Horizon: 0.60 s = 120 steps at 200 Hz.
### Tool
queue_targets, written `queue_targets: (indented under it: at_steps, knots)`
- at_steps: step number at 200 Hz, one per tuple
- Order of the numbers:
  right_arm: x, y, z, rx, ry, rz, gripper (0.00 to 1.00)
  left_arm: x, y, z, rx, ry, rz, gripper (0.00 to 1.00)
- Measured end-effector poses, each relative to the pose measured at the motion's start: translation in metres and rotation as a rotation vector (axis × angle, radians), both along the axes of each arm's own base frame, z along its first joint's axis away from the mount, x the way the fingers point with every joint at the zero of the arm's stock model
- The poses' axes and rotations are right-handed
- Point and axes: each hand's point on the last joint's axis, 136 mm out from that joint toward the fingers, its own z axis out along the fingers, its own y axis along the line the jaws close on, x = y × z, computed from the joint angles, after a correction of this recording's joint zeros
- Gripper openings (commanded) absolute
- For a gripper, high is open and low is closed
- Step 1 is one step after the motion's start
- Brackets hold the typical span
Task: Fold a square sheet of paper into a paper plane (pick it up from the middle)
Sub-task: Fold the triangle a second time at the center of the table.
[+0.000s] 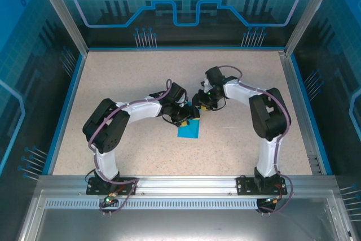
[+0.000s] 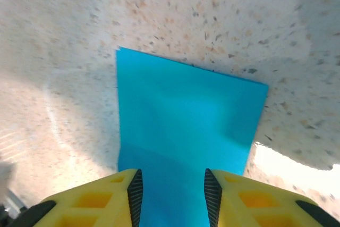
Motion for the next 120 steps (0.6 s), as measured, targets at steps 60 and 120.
queue_targets:
  at_steps: [60,120]
  knots:
    - [-0.021,-0.031,0.028,0.067,-0.065,-0.04,0.39,0.002,0.002,-0.003,0.003,0.003,0.005,0.55]
    - [-0.056,-0.02,0.008,0.096,-0.004,0.055,0.32,0.005,0.002,-0.002,-0.003,-0.004,0.011,0.43]
